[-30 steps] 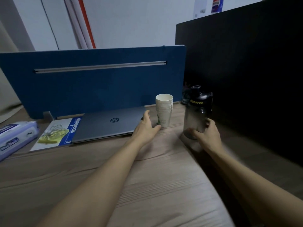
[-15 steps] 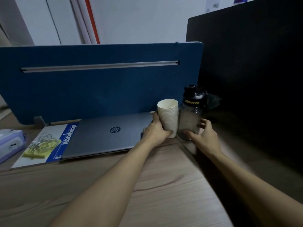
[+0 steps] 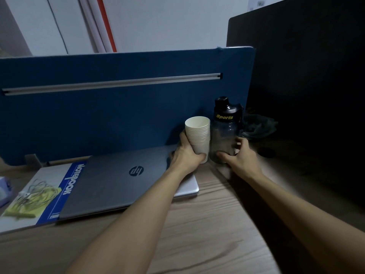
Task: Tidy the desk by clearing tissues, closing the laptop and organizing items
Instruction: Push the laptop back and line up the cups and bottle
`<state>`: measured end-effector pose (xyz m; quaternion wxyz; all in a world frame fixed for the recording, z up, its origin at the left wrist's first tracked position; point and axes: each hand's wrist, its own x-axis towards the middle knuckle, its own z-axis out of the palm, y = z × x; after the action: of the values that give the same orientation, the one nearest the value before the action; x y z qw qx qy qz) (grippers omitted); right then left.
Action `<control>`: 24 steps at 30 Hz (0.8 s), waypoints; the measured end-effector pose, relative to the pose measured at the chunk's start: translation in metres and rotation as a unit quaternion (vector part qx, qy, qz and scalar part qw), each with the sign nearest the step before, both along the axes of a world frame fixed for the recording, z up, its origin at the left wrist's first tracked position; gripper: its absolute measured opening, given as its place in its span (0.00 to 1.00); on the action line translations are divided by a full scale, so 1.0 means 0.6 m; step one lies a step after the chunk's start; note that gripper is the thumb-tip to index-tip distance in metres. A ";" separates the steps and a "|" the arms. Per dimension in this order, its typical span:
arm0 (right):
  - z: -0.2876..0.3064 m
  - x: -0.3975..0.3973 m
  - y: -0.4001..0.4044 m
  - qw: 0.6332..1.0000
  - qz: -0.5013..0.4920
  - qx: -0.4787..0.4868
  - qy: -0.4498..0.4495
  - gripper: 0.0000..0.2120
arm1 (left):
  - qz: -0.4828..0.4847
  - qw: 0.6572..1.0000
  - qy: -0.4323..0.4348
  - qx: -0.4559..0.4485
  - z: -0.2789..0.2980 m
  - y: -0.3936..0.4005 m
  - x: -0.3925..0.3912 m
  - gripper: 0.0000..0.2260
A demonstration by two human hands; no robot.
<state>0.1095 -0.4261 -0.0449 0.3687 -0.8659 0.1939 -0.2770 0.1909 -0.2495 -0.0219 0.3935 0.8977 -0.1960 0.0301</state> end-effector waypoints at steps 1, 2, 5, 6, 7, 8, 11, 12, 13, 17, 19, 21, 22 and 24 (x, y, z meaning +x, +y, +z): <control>0.000 0.007 -0.001 1.000 0.001 0.001 0.001 0.39 | -0.001 1.000 -0.002 0.003 0.001 -0.001 0.004 0.40; -0.001 0.014 -0.002 1.000 0.002 0.002 0.002 0.39 | -0.001 1.000 -0.005 0.007 0.001 -0.001 0.009 0.40; -0.002 0.030 -0.006 1.000 0.001 0.001 0.001 0.40 | 0.006 1.000 -0.013 0.019 -0.002 -0.004 0.024 0.42; 0.000 0.032 -0.006 1.000 0.000 -0.001 0.002 0.40 | 0.009 1.000 -0.013 0.018 -0.001 -0.004 0.026 0.41; -0.002 0.037 -0.007 1.000 -0.001 0.000 0.002 0.40 | 0.013 1.000 -0.011 0.016 -0.003 -0.004 0.033 0.41; -0.003 0.041 -0.008 1.000 -0.003 0.001 0.001 0.40 | 0.016 1.000 -0.010 0.018 -0.004 -0.004 0.036 0.41; -0.006 0.050 -0.009 1.000 -0.013 -0.001 -0.002 0.39 | 0.017 1.000 -0.011 0.015 -0.009 -0.006 0.047 0.41; -0.007 0.053 -0.009 1.000 -0.017 -0.003 -0.004 0.38 | 0.018 1.000 -0.010 0.016 -0.010 -0.006 0.049 0.42; -0.008 0.056 -0.010 1.000 -0.019 -0.005 -0.006 0.38 | 0.019 1.000 -0.014 0.015 -0.012 -0.006 0.053 0.42; -0.007 0.063 -0.014 1.000 -0.019 -0.006 0.007 0.38 | 0.024 0.999 -0.028 0.020 -0.015 -0.001 0.064 0.44; -0.005 0.063 -0.016 1.000 -0.011 0.002 0.020 0.35 | 0.022 0.999 -0.030 0.024 -0.015 0.006 0.063 0.45; -0.003 0.060 -0.014 1.000 -0.005 0.005 0.030 0.31 | 0.014 0.999 -0.026 0.028 -0.012 0.021 0.057 0.44; 0.000 0.054 -0.011 0.999 -0.004 0.006 0.031 0.29 | 0.009 0.999 -0.017 0.033 -0.007 0.031 0.051 0.44; 0.000 0.043 -0.002 1.000 -0.006 0.011 0.027 0.27 | -0.005 0.999 -0.002 0.036 -0.002 0.055 0.042 0.43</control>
<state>0.1353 -0.4274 -0.0447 0.3711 -0.8678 0.2122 -0.2532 0.2158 -0.2167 -0.0229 0.3602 0.9104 -0.2020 0.0232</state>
